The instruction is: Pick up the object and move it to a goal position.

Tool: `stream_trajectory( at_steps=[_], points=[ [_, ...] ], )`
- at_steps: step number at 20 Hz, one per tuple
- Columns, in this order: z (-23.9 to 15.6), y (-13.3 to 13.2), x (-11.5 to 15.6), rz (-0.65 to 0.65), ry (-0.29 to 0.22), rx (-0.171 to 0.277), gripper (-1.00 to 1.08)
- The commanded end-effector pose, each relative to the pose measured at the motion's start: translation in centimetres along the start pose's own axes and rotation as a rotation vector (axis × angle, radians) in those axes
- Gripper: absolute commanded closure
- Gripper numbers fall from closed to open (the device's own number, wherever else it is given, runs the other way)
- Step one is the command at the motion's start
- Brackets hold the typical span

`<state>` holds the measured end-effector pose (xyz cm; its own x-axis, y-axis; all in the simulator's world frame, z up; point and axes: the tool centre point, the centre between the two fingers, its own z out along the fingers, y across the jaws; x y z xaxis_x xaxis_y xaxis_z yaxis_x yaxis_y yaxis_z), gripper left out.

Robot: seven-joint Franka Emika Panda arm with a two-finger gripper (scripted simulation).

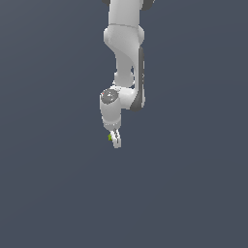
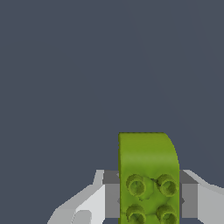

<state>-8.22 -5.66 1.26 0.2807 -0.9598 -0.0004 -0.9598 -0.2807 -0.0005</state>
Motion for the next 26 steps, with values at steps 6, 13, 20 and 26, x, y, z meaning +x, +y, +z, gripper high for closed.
stream_trajectory(
  at_steps=[6,13,20,26],
  points=[
    [-0.5,-0.2,-0.2,0.0,0.0,0.0,1.08],
    [-3.5,-1.3,-1.4,0.001,0.0,0.0,1.08],
    [-9.0,-3.4,-3.6,0.002,0.001,-0.001,1.08],
    [-15.2,-5.7,-6.0,0.003,0.004,-0.002,1.08]
  ],
)
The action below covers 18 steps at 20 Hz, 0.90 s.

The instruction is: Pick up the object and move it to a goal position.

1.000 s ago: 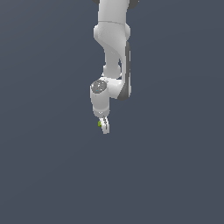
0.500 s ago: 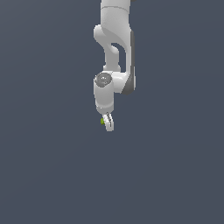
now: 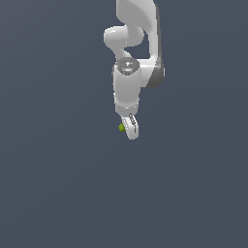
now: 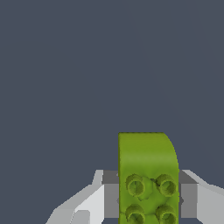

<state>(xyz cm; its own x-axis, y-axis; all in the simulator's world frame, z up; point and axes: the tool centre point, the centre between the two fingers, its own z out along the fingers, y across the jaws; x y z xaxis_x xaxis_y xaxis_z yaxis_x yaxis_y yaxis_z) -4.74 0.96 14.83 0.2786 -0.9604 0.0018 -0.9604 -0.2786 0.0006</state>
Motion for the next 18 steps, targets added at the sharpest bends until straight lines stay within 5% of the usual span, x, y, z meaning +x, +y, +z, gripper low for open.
stream_trajectory(
  at_steps=[1,18],
  points=[
    [-2.6,-0.9,-1.0,0.001,0.001,-0.001,1.08],
    [-18.5,-7.4,-7.3,0.0,0.001,0.0,1.08]
  ],
)
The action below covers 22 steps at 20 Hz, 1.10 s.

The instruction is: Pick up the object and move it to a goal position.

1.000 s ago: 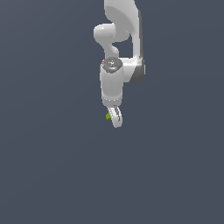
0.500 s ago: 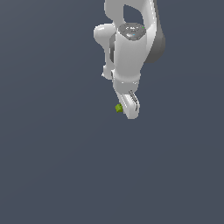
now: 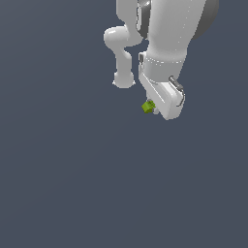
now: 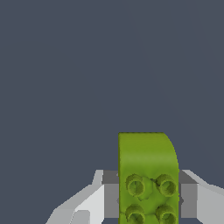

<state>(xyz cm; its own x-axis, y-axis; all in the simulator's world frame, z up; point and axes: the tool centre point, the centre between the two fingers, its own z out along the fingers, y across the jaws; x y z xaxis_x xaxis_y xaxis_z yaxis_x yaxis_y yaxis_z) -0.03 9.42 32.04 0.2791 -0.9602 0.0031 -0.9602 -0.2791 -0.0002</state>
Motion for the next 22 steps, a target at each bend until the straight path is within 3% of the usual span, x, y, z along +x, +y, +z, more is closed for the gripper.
stream_trajectory(
  at_steps=[1,11,22],
  points=[
    [-2.0,-0.8,-0.8,0.0,0.0,-0.001,1.08],
    [-7.4,-3.3,-2.9,-0.002,-0.002,0.0,1.08],
    [-9.4,-4.4,-3.7,-0.002,-0.003,0.0,1.08]
  ],
)
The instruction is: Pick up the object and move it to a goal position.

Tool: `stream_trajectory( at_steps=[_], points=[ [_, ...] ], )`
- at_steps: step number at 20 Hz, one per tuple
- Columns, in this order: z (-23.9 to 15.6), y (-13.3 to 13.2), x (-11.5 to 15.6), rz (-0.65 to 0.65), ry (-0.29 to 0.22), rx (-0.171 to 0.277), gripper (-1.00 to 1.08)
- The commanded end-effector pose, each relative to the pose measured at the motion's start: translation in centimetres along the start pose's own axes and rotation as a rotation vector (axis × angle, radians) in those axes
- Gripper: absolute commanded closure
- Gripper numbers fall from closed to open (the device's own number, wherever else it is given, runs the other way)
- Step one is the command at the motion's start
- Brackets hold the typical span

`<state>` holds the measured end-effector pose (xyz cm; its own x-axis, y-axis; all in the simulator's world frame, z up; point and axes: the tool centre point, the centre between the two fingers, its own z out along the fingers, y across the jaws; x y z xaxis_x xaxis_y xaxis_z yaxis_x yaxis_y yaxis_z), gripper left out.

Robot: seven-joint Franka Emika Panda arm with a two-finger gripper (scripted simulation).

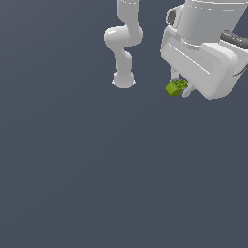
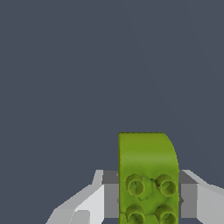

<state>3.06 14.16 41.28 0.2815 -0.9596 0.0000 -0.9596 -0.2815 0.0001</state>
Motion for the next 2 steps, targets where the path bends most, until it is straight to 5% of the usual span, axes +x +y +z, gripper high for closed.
stream_trajectory(
  at_steps=[1,2],
  points=[
    [-0.18,-0.1,-0.05,0.0,0.0,0.0,1.08],
    [-0.19,-0.1,-0.05,0.0,0.0,0.0,1.08]
  ],
)
